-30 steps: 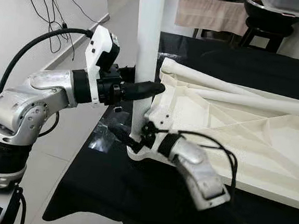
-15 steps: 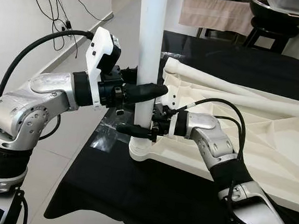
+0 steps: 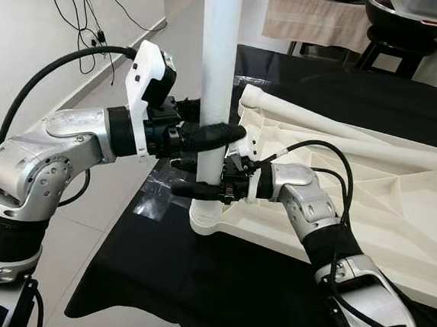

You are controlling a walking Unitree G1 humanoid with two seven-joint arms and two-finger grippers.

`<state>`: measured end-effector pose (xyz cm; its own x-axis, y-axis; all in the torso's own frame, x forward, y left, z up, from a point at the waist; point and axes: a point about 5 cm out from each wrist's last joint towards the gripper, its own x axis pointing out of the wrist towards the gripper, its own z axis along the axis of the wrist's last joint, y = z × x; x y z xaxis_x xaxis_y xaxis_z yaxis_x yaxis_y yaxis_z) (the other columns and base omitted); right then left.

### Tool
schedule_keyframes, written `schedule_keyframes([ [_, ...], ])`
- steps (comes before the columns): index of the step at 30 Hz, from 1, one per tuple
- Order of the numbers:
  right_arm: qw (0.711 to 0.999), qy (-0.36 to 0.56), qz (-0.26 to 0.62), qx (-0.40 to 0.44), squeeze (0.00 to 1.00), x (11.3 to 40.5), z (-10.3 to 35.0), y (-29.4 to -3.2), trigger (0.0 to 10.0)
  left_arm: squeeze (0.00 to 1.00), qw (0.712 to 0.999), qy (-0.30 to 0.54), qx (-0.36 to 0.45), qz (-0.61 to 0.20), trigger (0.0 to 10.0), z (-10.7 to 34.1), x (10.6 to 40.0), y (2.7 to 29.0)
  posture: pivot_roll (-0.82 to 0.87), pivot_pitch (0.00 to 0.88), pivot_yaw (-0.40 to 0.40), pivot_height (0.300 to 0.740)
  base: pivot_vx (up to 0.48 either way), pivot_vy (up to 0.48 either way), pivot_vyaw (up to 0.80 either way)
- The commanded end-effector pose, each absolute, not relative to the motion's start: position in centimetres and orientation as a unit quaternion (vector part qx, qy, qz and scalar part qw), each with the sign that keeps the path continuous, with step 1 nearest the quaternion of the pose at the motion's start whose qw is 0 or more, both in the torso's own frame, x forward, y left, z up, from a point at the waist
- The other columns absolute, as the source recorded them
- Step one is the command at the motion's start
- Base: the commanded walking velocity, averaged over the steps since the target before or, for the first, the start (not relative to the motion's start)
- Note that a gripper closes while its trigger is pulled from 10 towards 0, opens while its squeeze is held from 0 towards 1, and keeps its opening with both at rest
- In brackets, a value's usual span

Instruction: Building children table

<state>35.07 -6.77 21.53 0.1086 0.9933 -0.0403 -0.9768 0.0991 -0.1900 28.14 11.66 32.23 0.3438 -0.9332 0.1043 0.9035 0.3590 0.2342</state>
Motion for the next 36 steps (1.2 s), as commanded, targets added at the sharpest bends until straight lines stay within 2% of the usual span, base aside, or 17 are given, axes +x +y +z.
schedule_keyframes([
  [1, 0.805, -0.002, 0.586, -0.09, 0.0, 35.6, 19.4, -7.0, 0.0, 0.0, 0.816, -0.096, 0.077, -0.565, 10.0, 31.8, 28.1, 11.0, 0.11, 0.175, -0.025, 0.74, 0.0, 0.0, 0.0],
  [2, 0.805, -0.002, 0.586, -0.09, 0.0, 35.6, 19.4, -7.0, 0.0, 0.0, 0.816, -0.096, 0.077, -0.565, 10.0, 31.8, 28.1, 11.0, 0.11, 0.175, -0.025, 0.74, 0.0, 0.0, 0.0],
  [3, 0.869, 0.041, 0.486, -0.084, 0.0, 34.9, 17.1, -6.2, 0.0, 0.0, 0.818, -0.1, 0.069, -0.563, 10.0, 32.2, 28.1, 11.2, 0.11, 0.177, -0.038, 0.74, 0.0, 0.0, 0.0],
  [4, 0.869, 0.041, 0.486, -0.084, 0.0, 34.9, 17.1, -6.2, 0.0, 0.0, 0.818, -0.1, 0.069, -0.563, 10.0, 32.2, 28.1, 11.2, 0.11, 0.177, -0.038, 0.74, 0.0, 0.0, 0.0],
  [5, 0.928, 0.05, 0.361, -0.074, 0.0, 33.9, 15.7, -5.4, 0.0, 0.0, 0.821, -0.102, 0.062, -0.559, 10.0, 32.4, 28.1, 11.4, 0.11, 0.181, -0.046, 0.74, 0.0, 0.0, 0.0],
  [6, 0.96, 0.059, 0.268, -0.062, 0.0, 32.3, 14.6, -5.2, 0.0, 0.0, 0.822, -0.103, 0.057, -0.557, 10.0, 32.5, 28.1, 11.6, 0.1, 0.185, -0.038, 0.74, 0.0, 0.0, 0.0],
  [7, 0.96, 0.059, 0.268, -0.062, 0.0, 32.3, 14.6, -5.2, 0.0, 0.0, 0.822, -0.103, 0.057, -0.557, 10.0, 32.5, 28.1, 11.6, 0.1, 0.185, -0.038, 0.74, 0.0, 0.0, 0.0],
  [8, 0.969, 0.061, 0.231, -0.056, 0.0, 30.6, 13.9, -4.7, 0.0, 0.0, 0.823, -0.102, 0.056, -0.556, 10.0, 32.6, 28.1, 11.7, 0.1, 0.186, -0.037, 0.74, 0.0, 0.0, 0.0],
  [10, 0.969, 0.061, 0.231, -0.056, 0.0, 30.6, 13.9, -4.7, 0.0, 0.0, 0.823, -0.102, 0.056, -0.556, 10.0, 32.6, 28.1, 11.7, 0.1, 0.186, -0.037, 0.74, 0.0, 0.0, 0.0],
  [11, 0.971, 0.05, 0.232, -0.039, 0.0, 28.8, 13.5, -3.3, 0.0, 0.0, 0.823, -0.099, 0.059, -0.556, 10.0, 32.4, 28.3, 11.8, 0.09, 0.178, -0.024, 0.74, 0.0, 0.0, 0.0],
  [20, 0.968, 0.033, 0.243, -0.044, 0.0, 29.9, 14.0, -2.5, 0.0, 0.0, 0.821, -0.102, 0.065, -0.558, 10.0, 32.4, 28.4, 11.4, 0.1, 0.174, -0.024, 0.74, 0.0, 0.0, 0.0],
  [21, 0.969, 0.036, 0.239, -0.043, 0.0, 29.7, 14.1, -2.4, 0.0, 0.0, 0.822, -0.101, 0.065, -0.557, 4.2, 32.4, 28.4, 11.5, 0.1, 0.174, -0.024, 0.74, 0.0, 0.0, 0.0],
  [23, 0.971, 0.039, 0.233, -0.042, 0.0, 29.4, 14.0, -2.4, 0.0, 0.0, 0.822, -0.1, 0.063, -0.557, 4.2, 32.3, 28.4, 11.5, 0.1, 0.174, -0.022, 0.74, 0.0, 0.0, 0.0],
  [24, 0.974, 0.045, 0.22, -0.042, 0.0, 29.0, 14.1, -2.4, 0.0, 0.0, 0.822, -0.097, 0.063, -0.558, 0.0, 32.3, 28.3, 11.5, 0.1, 0.176, -0.02, 0.74, 0.0, 0.0, 0.0],
  [34, 0.973, 0.032, 0.226, -0.037, 0.0, 29.2, 15.2, -2.8, 0.0, 0.0, 0.817, -0.098, 0.061, -0.565, 0.0, 32.4, 28.4, 11.4, 0.1, 0.178, -0.018, 0.74, 0.0, 0.0, 0.0],
  [35, 0.966, 0.021, 0.255, -0.028, 0.0, 29.4, 15.8, -2.6, 9.5, 0.0, 0.817, -0.098, 0.061, -0.565, 0.0, 32.4, 28.4, 11.4, 0.1, 0.18, -0.017, 0.74, 0.0, 0.0, 0.0],
  [36, 0.954, 0.002, 0.299, -0.002, 0.48, 29.7, 16.9, -2.6, 10.0, 0.0, 0.817, -0.098, 0.061, -0.566, 0.0, 32.3, 28.4, 11.3, 0.09, 0.179, -0.017, 0.74, 0.0, 0.0, 0.0],
])
